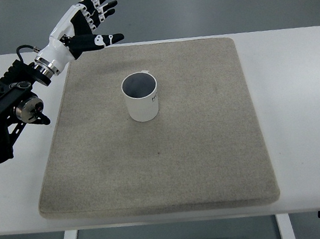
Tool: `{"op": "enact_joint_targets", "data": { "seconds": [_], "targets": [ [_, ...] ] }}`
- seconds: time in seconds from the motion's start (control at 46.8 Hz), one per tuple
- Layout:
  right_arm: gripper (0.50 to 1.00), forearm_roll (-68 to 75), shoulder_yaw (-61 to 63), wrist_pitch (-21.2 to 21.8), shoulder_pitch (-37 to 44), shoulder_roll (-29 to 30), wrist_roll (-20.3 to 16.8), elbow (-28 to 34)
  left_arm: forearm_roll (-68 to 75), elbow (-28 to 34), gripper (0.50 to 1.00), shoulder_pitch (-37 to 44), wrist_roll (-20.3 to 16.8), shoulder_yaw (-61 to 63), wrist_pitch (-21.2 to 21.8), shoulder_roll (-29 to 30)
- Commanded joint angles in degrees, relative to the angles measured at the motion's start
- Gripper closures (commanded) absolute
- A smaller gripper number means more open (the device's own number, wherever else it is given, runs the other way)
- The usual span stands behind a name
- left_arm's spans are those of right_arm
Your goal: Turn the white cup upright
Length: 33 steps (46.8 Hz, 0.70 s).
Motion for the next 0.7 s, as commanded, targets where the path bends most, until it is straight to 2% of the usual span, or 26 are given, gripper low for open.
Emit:
{"op": "enact_joint_targets", "data": {
  "seconds": [0.0,0.192,0.32,0.513,0.683],
  "targets": [
    [0.548,0.00,-0.04,0.00,0.00,0.00,0.00,0.00,-5.16,1.16,0.506,-1.29,0.00,0.07,-0.12,-0.06],
    [0.548,0.00,-0.04,0.00,0.00,0.00,0.00,0.00,-26.34,1.60,0.506,-2.35,0.00,0.07,-3.45,0.64],
    [0.548,0.00,-0.04,0.00,0.00,0.00,0.00,0.00,-32.51,3.00,0.504,-2.18,0.00,-0.19,-5.04,0.73],
    [0.548,0.00,0.13,0.00,0.00,0.00,0.00,0.00,-38.13,5.91,0.504,-1.30,9.32,-1.68,-4.95,0.64],
    [0.548,0.00,0.22,0.00,-0.09,0.00,0.00,0.09,-39.54,11.09,0.504,-0.68,17.32,-1.77,-5.30,-0.06]
  ]
}}
